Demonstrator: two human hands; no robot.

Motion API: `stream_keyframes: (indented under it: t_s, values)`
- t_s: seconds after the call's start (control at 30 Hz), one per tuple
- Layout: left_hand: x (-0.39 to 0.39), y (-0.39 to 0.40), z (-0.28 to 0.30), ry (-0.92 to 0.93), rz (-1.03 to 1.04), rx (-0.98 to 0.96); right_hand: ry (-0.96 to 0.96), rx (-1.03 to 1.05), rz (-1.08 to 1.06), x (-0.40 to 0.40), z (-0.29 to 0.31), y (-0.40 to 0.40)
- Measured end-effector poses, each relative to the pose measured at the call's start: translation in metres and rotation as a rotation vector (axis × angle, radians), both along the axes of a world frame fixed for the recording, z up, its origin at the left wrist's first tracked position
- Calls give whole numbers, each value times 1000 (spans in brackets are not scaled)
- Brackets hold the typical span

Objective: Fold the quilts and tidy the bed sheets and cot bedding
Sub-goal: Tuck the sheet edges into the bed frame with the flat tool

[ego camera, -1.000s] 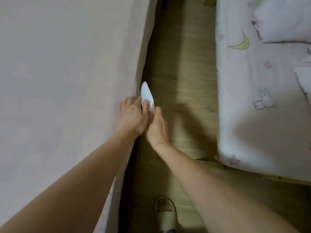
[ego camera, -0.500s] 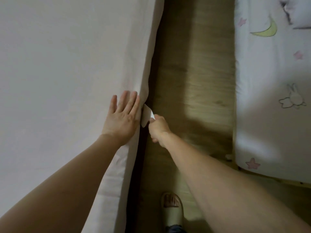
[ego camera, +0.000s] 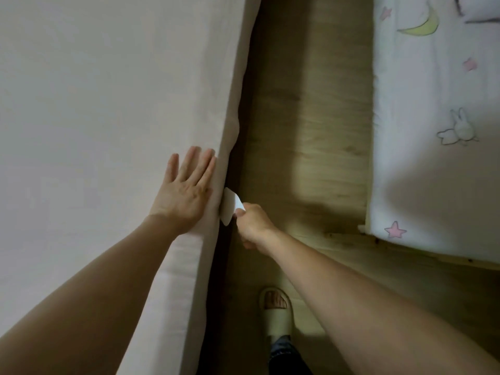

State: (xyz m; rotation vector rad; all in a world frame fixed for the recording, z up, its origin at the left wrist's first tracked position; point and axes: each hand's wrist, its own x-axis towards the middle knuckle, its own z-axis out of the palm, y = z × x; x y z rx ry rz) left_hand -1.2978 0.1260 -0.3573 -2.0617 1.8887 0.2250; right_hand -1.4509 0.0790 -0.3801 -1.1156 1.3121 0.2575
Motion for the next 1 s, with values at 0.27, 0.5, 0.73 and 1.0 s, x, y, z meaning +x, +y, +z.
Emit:
stream_keyframes:
  t_s: [0.27,0.5,0.73,1.0]
  values:
    - [5,-92,9,28,110,28,-4,-390,-134,19,37,-94]
    - [33,-100,-7,7,40,-70,-6,-356,-280,83,3,-157]
    - [35,-98,-26,-15,5,-212,-21,-291,-208,114,-56,-153]
    - [37,-99,-28,-35,16,-211,57,97,71,59,-46,-30]
